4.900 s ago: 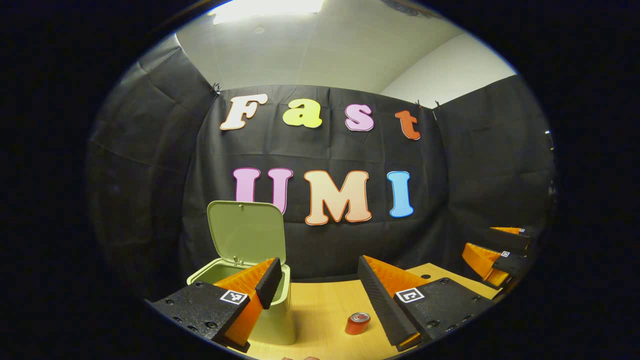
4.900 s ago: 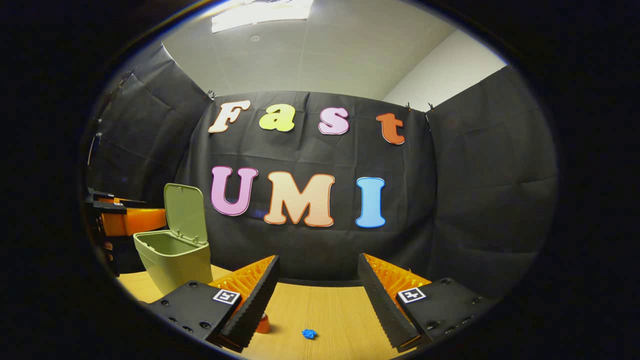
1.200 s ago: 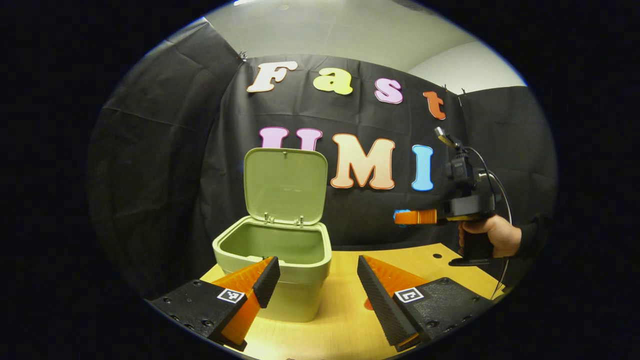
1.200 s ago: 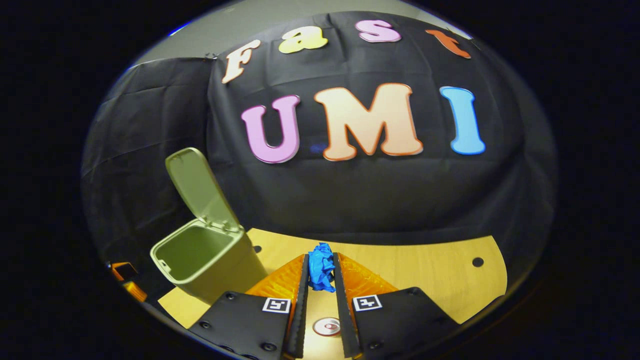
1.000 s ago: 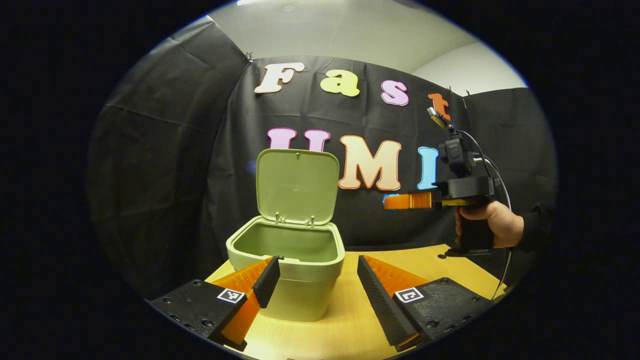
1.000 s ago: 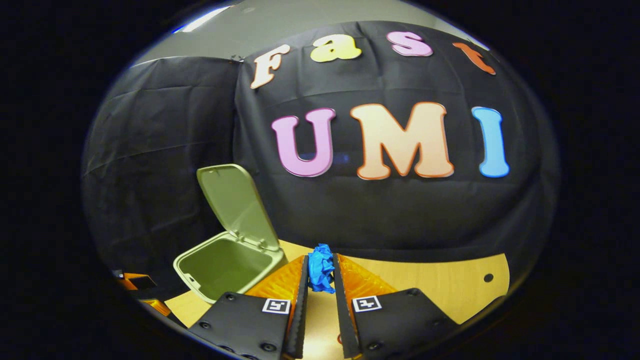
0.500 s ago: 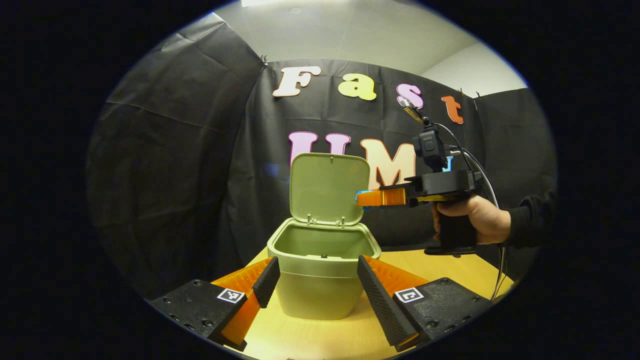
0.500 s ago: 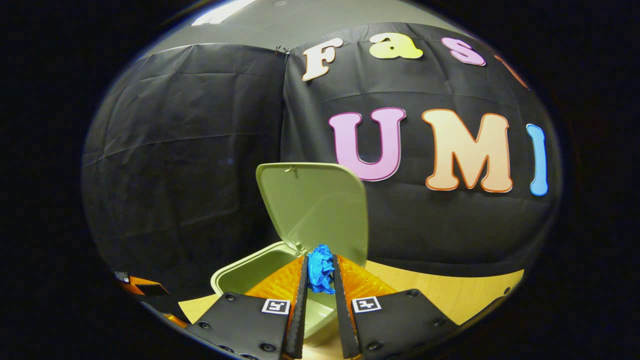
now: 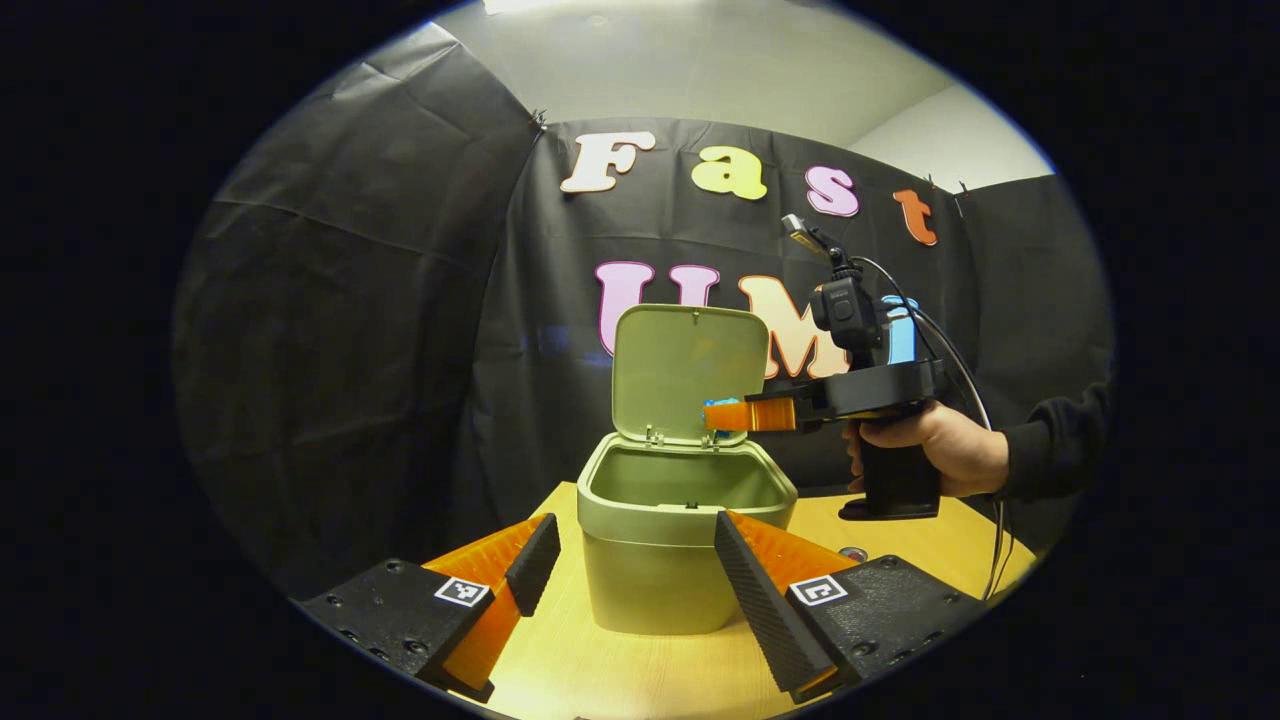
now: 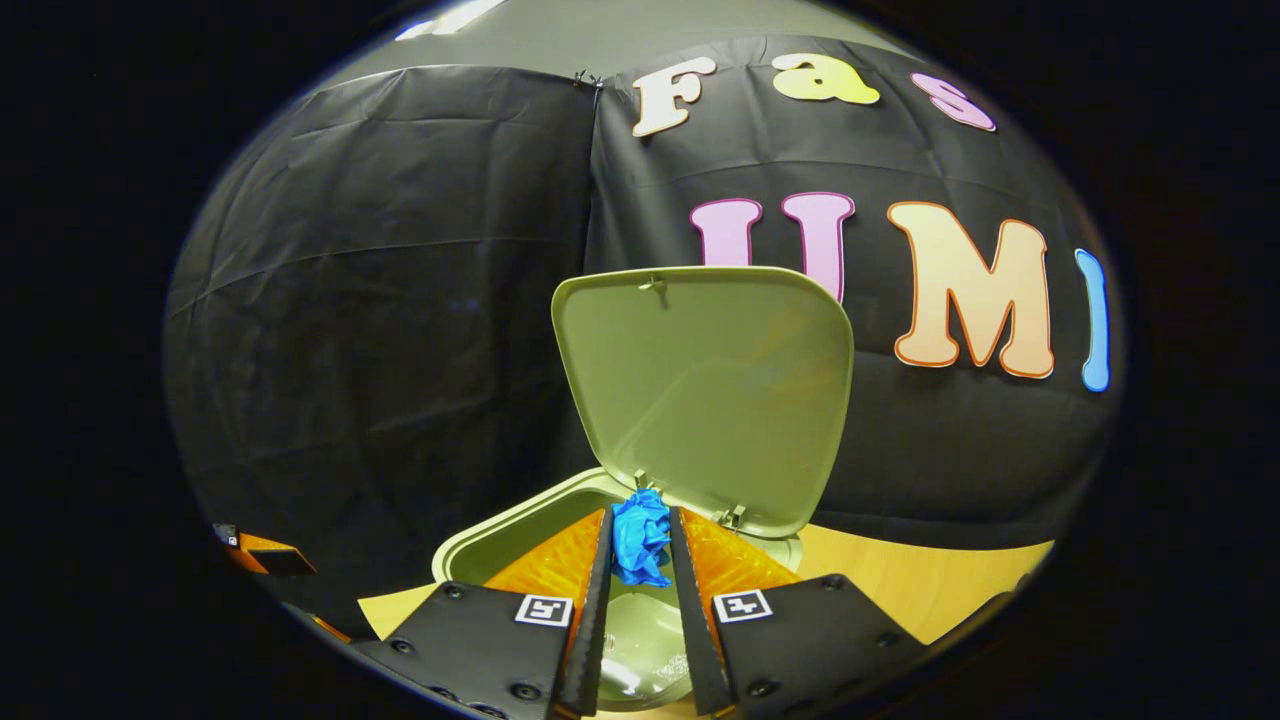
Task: Press the lid of the desktop garbage bin to open it, pick up the crumpled paper on the desktop and throw it into the bin, then pick up the pop can on the desktop and drop it into the bin, and finally close the garbage bin lid.
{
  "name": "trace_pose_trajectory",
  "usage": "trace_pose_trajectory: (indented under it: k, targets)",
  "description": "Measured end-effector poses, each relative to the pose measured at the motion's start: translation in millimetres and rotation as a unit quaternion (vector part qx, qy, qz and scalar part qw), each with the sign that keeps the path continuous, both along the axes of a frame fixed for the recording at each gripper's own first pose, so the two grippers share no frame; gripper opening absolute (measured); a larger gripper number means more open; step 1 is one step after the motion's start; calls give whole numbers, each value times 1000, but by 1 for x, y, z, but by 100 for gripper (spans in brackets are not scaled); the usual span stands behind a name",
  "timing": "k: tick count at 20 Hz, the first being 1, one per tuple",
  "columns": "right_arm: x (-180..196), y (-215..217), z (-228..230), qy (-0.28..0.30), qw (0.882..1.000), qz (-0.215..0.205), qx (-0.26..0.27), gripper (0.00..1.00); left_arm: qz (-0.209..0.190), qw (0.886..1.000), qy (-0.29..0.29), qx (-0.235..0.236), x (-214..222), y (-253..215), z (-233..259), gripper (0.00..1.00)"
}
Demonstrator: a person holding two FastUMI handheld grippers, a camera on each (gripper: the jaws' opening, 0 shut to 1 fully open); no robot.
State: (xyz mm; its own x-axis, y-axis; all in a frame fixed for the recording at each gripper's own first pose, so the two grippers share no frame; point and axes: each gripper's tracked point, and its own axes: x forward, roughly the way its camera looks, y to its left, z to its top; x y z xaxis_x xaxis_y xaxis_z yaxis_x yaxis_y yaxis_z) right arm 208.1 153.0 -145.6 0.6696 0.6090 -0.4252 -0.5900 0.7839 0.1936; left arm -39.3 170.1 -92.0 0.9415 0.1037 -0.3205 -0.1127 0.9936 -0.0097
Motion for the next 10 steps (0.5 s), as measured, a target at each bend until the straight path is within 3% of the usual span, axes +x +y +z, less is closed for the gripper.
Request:
trace_pose_trajectory:
  k: [2,7,9,10]
  targets:
    - [-2,-2,-6,3,1000,-3,0,40,-3,1000,1,-2,1,-2,-2,93]
    - [-6,-13,-13,0,1000,-5,-12,88,-12,1000,0,-4,5,-9,-5,93]
    - [-4,-18,-13,3,1000,-12,-8,92,-14,1000,0,-7,9,-12,-5,93]
    - [-3,-23,-12,4,1000,-17,-5,89,-15,1000,-1,-9,10,-14,-5,93]
